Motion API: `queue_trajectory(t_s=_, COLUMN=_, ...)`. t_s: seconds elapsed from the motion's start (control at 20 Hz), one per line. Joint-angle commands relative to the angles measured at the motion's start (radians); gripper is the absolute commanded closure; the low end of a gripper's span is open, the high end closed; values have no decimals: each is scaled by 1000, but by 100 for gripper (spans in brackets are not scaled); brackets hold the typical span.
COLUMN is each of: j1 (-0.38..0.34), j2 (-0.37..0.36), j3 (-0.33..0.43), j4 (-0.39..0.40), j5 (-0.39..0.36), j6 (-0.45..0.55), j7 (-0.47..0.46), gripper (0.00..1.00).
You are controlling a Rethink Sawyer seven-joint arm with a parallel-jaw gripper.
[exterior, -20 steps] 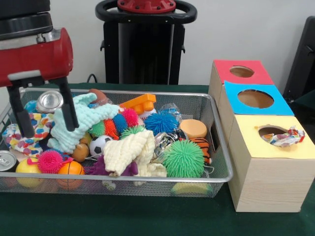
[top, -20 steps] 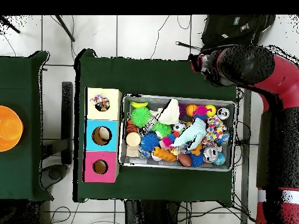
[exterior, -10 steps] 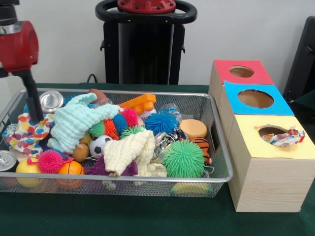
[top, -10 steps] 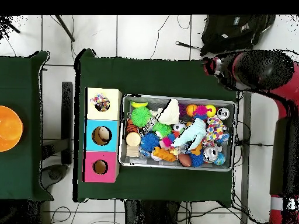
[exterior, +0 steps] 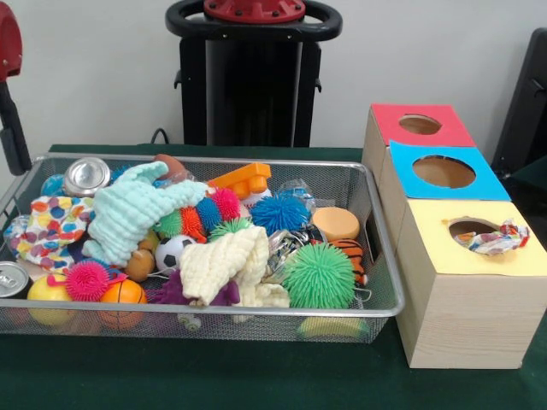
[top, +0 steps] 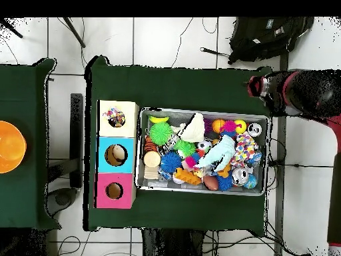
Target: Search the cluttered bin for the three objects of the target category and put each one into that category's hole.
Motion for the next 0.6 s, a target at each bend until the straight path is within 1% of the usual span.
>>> queue_trajectory(t_s=0.05, j1=-18, j2=-58, j3=45, j4=259, j5=-37, j6=-90, j7=-131, gripper=0)
queue_trajectory(t_s=0.2, j1=-28, j2=-80, j3=48, j4=319, j5=-33, j6=-121, j7=-108, gripper=0)
queue_trajectory(t_s=0.35, j1=-36, j2=-103, j3=49, j4=360, j5=-30, j6=-135, j7=-97, gripper=0)
queue_trajectory(t_s=0.5, j1=-29, j2=-124, j3=36, j4=381, j5=-41, j6=-149, j7=-81, gripper=0)
queue_trajectory(t_s=0.6, j1=-29, j2=-128, j3=37, j4=384, j5=-40, j6=-141, j7=-86, gripper=0)
